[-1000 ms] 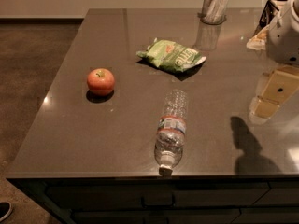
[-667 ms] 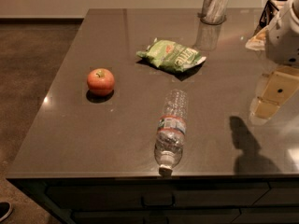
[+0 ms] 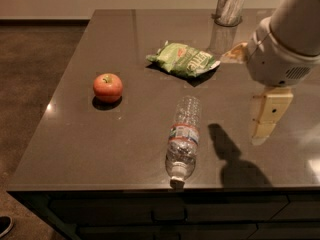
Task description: Place water bottle upright
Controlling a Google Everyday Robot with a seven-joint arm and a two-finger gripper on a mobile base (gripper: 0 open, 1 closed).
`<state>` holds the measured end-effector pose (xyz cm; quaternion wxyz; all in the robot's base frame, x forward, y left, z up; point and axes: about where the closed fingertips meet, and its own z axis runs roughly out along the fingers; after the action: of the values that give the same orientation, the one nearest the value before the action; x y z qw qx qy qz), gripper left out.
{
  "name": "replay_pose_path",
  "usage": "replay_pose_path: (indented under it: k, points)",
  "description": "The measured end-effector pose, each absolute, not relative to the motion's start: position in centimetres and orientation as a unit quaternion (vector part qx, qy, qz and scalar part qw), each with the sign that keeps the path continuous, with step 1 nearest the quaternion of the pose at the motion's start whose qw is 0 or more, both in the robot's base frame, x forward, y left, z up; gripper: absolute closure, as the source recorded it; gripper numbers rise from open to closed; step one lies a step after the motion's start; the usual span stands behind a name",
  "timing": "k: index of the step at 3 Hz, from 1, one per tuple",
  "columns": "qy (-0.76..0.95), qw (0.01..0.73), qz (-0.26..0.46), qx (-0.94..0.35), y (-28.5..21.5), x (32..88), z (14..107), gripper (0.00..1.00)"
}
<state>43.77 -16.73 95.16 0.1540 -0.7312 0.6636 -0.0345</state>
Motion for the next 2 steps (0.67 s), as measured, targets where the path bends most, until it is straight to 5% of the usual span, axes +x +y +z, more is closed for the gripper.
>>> replay_pose_path:
  k: [2]
  points:
    - [0.468,0.156,0.032,-0.869,-9.4,41.8,92.9,0.00]
